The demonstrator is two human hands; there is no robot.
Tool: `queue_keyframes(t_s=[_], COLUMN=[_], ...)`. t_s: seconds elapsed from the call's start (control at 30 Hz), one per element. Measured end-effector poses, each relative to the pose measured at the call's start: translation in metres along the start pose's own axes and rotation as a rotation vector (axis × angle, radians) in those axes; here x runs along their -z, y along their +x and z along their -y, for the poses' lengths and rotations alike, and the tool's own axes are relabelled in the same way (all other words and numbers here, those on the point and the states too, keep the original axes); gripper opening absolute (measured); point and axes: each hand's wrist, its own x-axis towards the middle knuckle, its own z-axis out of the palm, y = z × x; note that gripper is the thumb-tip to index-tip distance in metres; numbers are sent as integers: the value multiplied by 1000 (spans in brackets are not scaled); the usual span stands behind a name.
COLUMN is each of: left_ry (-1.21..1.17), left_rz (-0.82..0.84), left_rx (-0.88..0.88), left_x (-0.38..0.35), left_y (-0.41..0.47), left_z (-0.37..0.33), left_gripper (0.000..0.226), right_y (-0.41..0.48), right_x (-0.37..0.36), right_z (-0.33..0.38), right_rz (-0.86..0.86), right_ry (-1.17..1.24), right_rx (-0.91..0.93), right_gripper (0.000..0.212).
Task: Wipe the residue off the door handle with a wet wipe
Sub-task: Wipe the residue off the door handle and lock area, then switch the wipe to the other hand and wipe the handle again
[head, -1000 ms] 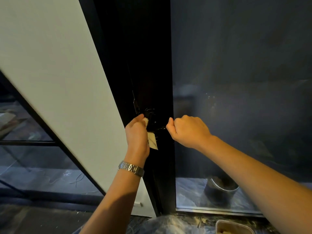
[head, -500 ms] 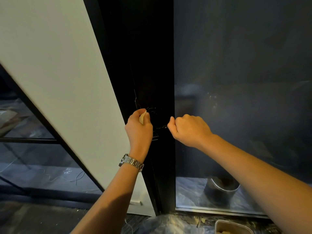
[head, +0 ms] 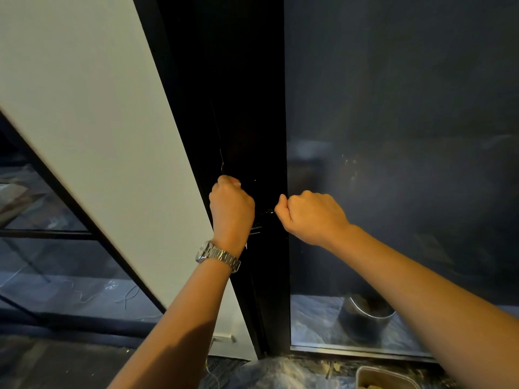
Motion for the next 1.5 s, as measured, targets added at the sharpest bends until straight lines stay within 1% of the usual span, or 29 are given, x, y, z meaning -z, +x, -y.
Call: queue_keyframes(t_s=[0.07, 0.13, 0.23, 0.3, 0.37, 0.43, 0.5, 0.6, 0.7, 0.8, 0.87, 0.9, 0.97, 1.0, 1.07, 1.13, 1.2, 1.27, 1.33, 1.43, 1.5], left_ry=[18, 42, 158, 291, 371, 398, 403, 324, 265, 197, 80, 10, -98, -159, -308, -386, -344, -201, -62, -21, -66], left_rz=[-3, -46, -26, -26, 28, 101, 165, 335, 520, 594, 628, 644, 643, 637, 650, 674, 654, 599, 578, 699, 781], left_rx=[-24, -118, -350, -531, -636, -663, -626, -498, -367, -321, -286, -261, -217, -189, -124, -107, -161, -264, -325, -307, -265], left_x=[-2, -7, -15, -16, -11, -4, 5, 18, 27, 29, 27, 24, 18, 15, 11, 11, 13, 16, 22, 31, 35], left_y=[-5, -12, -20, -20, -18, -17, -18, -24, -28, -24, -22, -21, -20, -20, -20, -20, -20, -19, -15, -8, -4], left_z=[-1, -1, -1, 0, -1, 2, 4, -2, -11, -17, -23, -27, -31, -33, -36, -38, -40, -41, -40, -40, -41], left_gripper=[25, 28, 26, 30, 37, 40, 37, 31, 44, 59, 66, 68, 72, 74, 78, 80, 77, 68, 54, 23, 17], right_y=[0, 1, 1, 1, 0, -1, -2, -2, -3, -3, -1, -1, -3, -7, -16, -24, -28, -30, -33, -33, -33], right_x=[0, 0, -1, -1, -1, -1, 1, 4, 6, 10, 14, 19, 29, 32, 38, 39, 40, 44, 51, 61, 65], right_z=[-1, -1, -1, -1, -2, -1, 0, -2, -3, -2, -5, -7, -15, -19, -26, -30, -32, -37, -42, -45, -42], right_rz=[-4, -9, -10, -8, -7, -9, -16, -5, 62, 146, 162, 163, 198, 234, 288, 249, 106, -46, -127, -175, -205], right_ry=[7, 9, 20, 22, 8, -8, -18, -9, 50, 168, 369, 510, 765, 842, 907, 939, 974, 1008, 1081, 1260, 1354], right_rx=[3, 5, -2, -10, -15, -16, -9, 0, -37, -86, -147, -187, -233, -228, -160, -112, -126, -176, -208, -223, -241], right_gripper=[59, 58, 58, 57, 56, 56, 56, 56, 50, 32, 22, 25, 47, 51, 45, 34, 26, 20, 17, 15, 15])
